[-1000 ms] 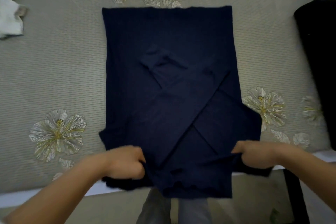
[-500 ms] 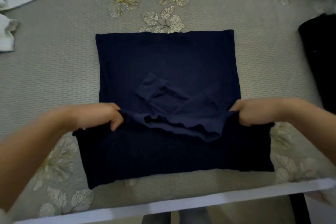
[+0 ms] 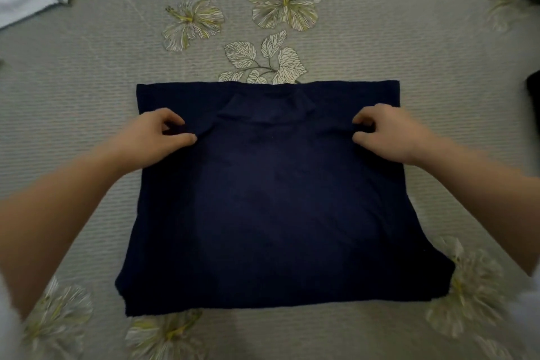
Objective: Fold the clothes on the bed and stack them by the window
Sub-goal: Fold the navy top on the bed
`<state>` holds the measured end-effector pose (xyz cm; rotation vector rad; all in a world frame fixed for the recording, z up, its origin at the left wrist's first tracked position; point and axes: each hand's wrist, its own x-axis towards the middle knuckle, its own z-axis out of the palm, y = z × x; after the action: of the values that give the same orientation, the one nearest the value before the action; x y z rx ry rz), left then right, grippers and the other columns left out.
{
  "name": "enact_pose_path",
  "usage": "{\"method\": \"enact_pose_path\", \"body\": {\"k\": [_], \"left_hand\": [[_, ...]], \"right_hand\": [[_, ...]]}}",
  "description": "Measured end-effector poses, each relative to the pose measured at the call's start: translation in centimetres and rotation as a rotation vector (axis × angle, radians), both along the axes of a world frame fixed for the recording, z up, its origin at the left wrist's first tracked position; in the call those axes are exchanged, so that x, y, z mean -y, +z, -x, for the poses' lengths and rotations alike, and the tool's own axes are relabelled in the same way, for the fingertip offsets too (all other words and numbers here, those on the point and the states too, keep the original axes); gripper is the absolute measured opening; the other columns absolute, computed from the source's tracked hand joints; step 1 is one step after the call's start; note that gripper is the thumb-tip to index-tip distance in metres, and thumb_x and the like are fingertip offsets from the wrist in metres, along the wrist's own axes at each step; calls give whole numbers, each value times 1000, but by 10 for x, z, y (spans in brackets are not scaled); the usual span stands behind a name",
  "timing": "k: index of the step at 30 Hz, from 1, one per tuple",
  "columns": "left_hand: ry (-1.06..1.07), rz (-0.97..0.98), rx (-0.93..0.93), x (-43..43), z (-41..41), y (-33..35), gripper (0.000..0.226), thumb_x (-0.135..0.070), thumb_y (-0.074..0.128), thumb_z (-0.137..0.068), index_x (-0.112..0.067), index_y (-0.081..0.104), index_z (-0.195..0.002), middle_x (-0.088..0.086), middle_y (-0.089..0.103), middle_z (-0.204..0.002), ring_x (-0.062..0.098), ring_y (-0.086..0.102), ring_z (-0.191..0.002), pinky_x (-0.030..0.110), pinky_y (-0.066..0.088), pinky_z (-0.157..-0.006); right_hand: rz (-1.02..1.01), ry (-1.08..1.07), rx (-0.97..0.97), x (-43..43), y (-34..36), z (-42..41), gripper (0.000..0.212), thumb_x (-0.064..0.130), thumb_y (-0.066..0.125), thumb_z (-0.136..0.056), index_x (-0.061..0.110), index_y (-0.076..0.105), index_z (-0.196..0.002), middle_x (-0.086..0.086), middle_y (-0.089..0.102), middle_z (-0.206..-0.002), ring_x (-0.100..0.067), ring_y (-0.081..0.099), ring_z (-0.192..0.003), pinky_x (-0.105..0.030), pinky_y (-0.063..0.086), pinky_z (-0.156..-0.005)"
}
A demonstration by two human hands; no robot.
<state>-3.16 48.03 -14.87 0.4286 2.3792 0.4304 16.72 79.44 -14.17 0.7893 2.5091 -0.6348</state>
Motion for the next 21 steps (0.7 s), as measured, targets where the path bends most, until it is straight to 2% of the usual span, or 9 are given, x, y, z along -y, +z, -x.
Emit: {"method": "enact_pose_path", "body": {"k": [2,5,8,10,12,14,16,18,21], "left_hand": [[-15,-52,-98,2,-6,-7,26,-38,64,-88,-22,59,-108,-7,58,-99,9,52,-89,23,39,-78],[-12,-200,-234,5,-12,-13,12,-32,55,-94,-23,62,-97,-15,60,-80,0,54,-71,6,37,-60],[16,-345,-355,7,-7,-9,8,-35,54,-95,-37,61,-94,-21,62,-80,-14,55,-75,-5,33,-64],[60,-378,-417,6,0,-6,12,-42,53,-93,-53,58,-89,-38,60,-83,-23,52,-77,-4,34,-69],[114,-362,-454,0,6,-8,11,-47,51,-91,-51,60,-95,-33,62,-85,-14,56,-80,5,39,-75],[145,-256,-454,-5,5,-19,26,-42,52,-93,-32,60,-116,-6,65,-106,14,58,-100,24,39,-85],[130,-67,-470,-13,-9,-27,44,-37,52,-94,-20,46,-134,15,52,-128,32,43,-120,40,32,-99],[73,-21,-535,-23,-31,-27,50,-37,50,-95,-21,37,-141,14,39,-141,32,30,-131,49,23,-105],[-170,-105,-590,-40,-59,-26,51,-37,47,-96,-27,33,-144,9,30,-149,28,24,-135,51,22,-104]], "right_hand": [[20,-51,-118,-3,-10,-5,22,30,64,-86,16,64,-104,0,57,-99,-18,54,-95,-28,39,-81],[77,-73,-217,-8,-19,-9,10,23,64,-88,14,61,-86,6,55,-79,-17,55,-82,-29,38,-72],[193,-210,-358,-15,-18,-7,13,17,64,-88,19,58,-77,6,53,-70,-10,49,-66,-27,40,-65],[192,-293,-446,-20,-18,-4,15,17,65,-87,19,56,-75,7,51,-67,-8,47,-63,-27,40,-63],[147,-332,-475,-20,-21,-3,9,21,63,-89,16,58,-83,6,54,-71,-10,50,-68,-32,44,-68],[107,-342,-450,-15,-26,-4,10,24,60,-92,14,60,-94,1,61,-87,-14,55,-83,-35,47,-80],[14,-308,-400,-6,-33,-9,23,29,57,-93,13,59,-110,-4,61,-109,-19,54,-104,-38,43,-94],[-101,-265,-379,6,-36,-13,36,36,56,-92,15,55,-121,-2,55,-121,-22,46,-117,-43,34,-103],[-167,-210,-396,19,-36,-11,43,43,53,-91,20,51,-127,2,51,-127,-20,37,-124,-42,23,-101]]}}
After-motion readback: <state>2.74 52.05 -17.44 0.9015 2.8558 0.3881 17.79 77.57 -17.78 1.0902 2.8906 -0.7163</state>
